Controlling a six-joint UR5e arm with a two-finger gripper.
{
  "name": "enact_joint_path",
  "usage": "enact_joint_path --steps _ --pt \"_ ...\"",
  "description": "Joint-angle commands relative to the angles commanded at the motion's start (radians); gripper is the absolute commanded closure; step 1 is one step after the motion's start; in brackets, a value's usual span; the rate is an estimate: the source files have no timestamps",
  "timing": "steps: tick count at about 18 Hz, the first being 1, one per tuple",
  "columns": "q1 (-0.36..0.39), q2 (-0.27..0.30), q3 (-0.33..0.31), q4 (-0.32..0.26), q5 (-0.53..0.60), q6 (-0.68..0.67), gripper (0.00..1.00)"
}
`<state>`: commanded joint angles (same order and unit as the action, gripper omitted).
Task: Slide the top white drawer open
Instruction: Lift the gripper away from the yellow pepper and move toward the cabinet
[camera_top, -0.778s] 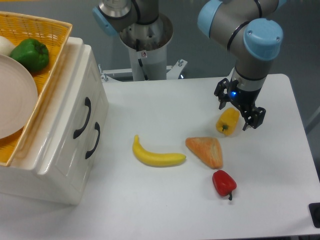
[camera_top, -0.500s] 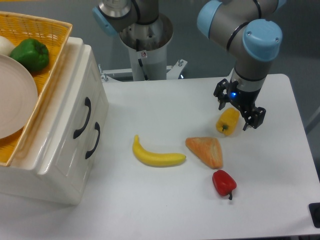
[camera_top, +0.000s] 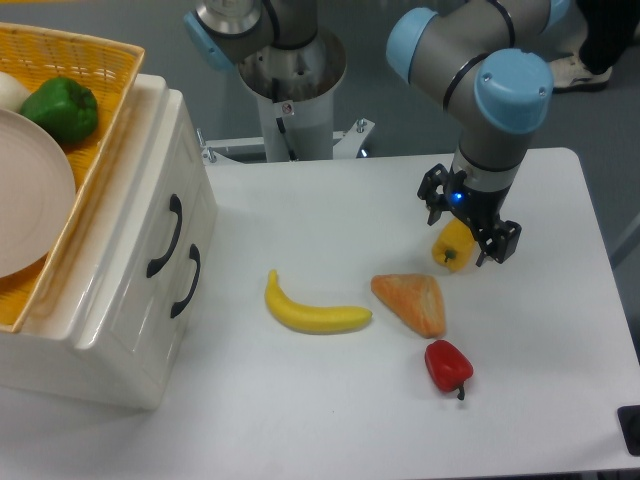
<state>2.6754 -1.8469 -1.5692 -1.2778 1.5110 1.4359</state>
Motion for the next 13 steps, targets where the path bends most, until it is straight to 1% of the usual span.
enact_joint_path --steps 8,11,13 --pt "-0.028 0.006 -0.041 -0.003 0.009 -0.11 0.0" --pt "-0.049 0.005 -0.046 -0.012 0.0 -0.185 0.0" --pt "-0.077 0.003 -0.051 -0.012 -0.002 -0.244 0.0"
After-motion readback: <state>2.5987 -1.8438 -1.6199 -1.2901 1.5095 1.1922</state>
